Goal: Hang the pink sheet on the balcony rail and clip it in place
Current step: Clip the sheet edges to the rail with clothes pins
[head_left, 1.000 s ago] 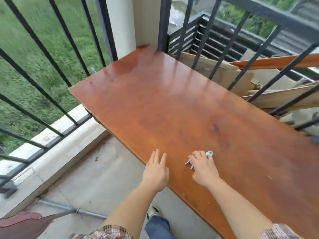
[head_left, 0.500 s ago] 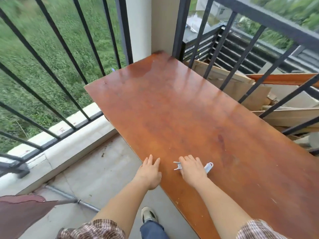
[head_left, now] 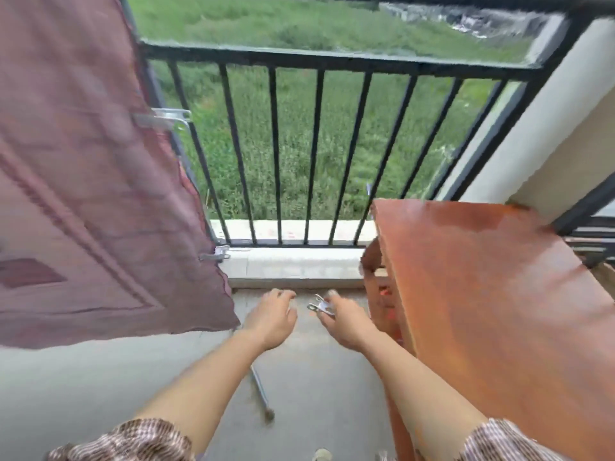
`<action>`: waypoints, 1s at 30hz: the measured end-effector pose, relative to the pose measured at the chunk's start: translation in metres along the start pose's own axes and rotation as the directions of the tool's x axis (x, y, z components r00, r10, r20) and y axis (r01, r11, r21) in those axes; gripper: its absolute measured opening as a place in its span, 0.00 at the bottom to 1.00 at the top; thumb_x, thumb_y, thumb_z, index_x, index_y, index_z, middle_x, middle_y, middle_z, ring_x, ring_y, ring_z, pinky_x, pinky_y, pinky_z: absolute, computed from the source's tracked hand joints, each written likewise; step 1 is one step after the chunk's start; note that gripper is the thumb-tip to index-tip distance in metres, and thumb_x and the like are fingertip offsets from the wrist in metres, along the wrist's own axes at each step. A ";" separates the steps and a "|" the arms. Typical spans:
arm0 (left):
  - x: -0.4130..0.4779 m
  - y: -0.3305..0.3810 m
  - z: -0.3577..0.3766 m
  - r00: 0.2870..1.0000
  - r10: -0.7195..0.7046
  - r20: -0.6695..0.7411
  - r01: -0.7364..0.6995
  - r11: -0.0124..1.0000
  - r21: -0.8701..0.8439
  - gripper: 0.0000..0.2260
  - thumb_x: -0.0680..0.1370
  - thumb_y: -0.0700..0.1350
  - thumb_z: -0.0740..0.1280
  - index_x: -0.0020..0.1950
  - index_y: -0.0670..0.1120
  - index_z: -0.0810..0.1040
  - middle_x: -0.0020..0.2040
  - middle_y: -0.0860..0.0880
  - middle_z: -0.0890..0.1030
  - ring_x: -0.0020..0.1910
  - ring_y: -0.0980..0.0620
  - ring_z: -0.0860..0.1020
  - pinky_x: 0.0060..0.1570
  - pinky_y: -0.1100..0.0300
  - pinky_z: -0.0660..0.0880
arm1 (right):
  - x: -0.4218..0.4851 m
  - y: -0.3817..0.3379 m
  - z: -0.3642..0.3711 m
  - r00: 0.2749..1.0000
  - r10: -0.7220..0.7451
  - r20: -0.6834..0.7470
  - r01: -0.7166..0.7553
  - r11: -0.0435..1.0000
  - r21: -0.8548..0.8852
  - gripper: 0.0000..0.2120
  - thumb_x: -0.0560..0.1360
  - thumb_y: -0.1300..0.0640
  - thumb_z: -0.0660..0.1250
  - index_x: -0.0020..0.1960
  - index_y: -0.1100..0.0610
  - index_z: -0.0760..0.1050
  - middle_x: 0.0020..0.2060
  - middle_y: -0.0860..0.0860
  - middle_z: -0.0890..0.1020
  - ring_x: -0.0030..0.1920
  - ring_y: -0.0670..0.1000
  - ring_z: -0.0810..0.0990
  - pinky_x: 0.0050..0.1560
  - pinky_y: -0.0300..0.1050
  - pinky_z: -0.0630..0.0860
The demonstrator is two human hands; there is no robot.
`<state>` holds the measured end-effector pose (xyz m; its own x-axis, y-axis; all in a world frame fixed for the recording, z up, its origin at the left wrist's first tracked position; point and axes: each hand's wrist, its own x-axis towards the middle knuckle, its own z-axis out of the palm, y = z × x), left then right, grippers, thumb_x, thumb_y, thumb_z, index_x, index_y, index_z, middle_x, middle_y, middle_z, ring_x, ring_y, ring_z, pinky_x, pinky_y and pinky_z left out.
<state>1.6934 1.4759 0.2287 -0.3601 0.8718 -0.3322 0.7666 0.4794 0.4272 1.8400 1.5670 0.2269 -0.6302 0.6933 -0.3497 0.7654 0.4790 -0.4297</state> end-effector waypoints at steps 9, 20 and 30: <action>-0.088 -0.257 -0.135 0.865 -0.445 -0.233 0.342 0.861 -0.377 0.13 0.80 0.44 0.59 0.56 0.40 0.80 0.55 0.39 0.81 0.56 0.41 0.79 0.53 0.53 0.73 | 0.071 -0.292 0.089 0.894 -0.414 0.173 0.432 0.898 -0.081 0.17 0.78 0.50 0.62 0.63 0.59 0.68 0.55 0.64 0.79 0.55 0.65 0.77 0.50 0.52 0.73; -0.217 -0.530 -0.293 0.579 -0.796 -0.176 0.242 0.374 -0.895 0.08 0.78 0.42 0.60 0.49 0.45 0.79 0.54 0.43 0.81 0.48 0.45 0.77 0.42 0.58 0.70 | 0.095 -0.652 0.171 0.709 -0.673 0.211 0.689 0.725 -0.001 0.11 0.76 0.51 0.65 0.44 0.60 0.74 0.37 0.55 0.77 0.38 0.54 0.75 0.31 0.43 0.65; -0.278 -0.748 -0.420 0.472 -0.879 -0.068 -0.049 0.052 -0.997 0.19 0.81 0.56 0.56 0.49 0.44 0.79 0.41 0.44 0.83 0.37 0.45 0.81 0.38 0.61 0.74 | 0.141 -0.936 0.252 0.388 -0.892 0.233 0.917 0.398 -0.005 0.06 0.75 0.53 0.69 0.44 0.56 0.78 0.40 0.51 0.74 0.39 0.50 0.72 0.33 0.41 0.64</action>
<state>0.9970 0.9175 0.3549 -0.8801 -0.0028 -0.4748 -0.4734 0.0830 0.8770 1.0020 1.0815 0.3700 -0.9575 -0.2832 0.0537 -0.2727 0.8293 -0.4878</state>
